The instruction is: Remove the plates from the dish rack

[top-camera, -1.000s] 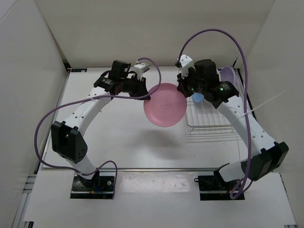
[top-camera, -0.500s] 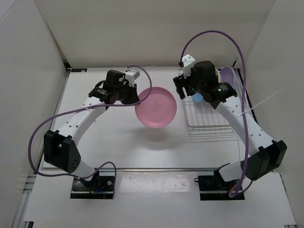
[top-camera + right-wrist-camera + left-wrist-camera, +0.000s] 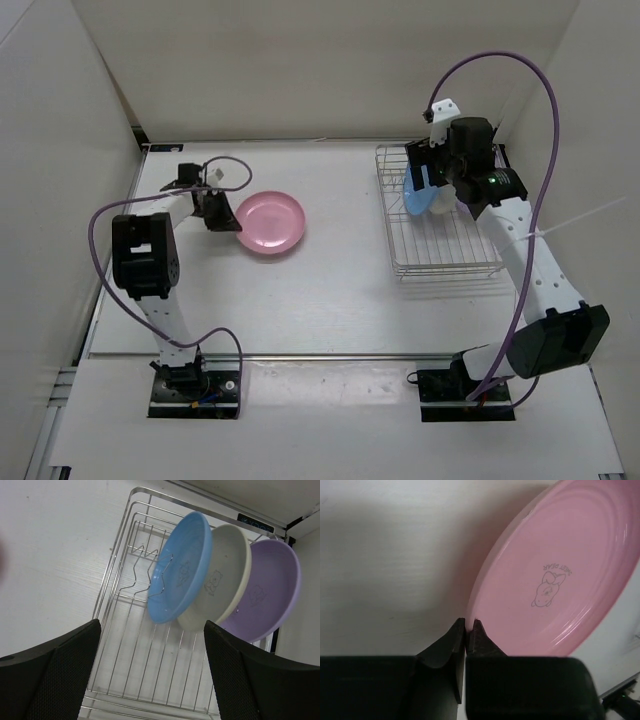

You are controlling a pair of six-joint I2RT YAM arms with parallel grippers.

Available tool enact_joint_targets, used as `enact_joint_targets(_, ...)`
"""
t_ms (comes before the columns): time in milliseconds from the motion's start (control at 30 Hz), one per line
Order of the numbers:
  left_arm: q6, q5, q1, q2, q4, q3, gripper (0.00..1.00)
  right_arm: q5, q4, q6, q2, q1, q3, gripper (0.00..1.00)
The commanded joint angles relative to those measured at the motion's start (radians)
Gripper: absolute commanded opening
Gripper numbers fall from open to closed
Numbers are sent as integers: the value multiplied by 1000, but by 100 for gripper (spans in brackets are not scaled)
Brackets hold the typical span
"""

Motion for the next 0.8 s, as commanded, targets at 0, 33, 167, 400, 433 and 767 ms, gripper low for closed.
enact_joint_targets(0, -32, 120, 88, 10, 10, -46, 11, -12, 36, 13, -53, -18, 15, 87)
enact_joint_targets(33, -32, 132, 102, 21, 21, -46, 11, -12, 36, 13, -53, -18, 15, 87)
enact_joint_targets(167, -41, 157, 169, 74, 21, -46, 11, -12, 26, 13, -34, -18, 60, 87)
enact_joint_targets(400, -41, 140, 289, 94, 35, -36, 11, -35, 15, 22, 5, -18, 82, 87)
enact_joint_targets(433, -41, 140, 298, 94, 35, -27, 11, -35, 15, 22, 16, -18, 82, 87)
enact_joint_targets(767, -68, 37, 311, 76, 52, 29, 11, -35, 6, 22, 16, -18, 91, 87)
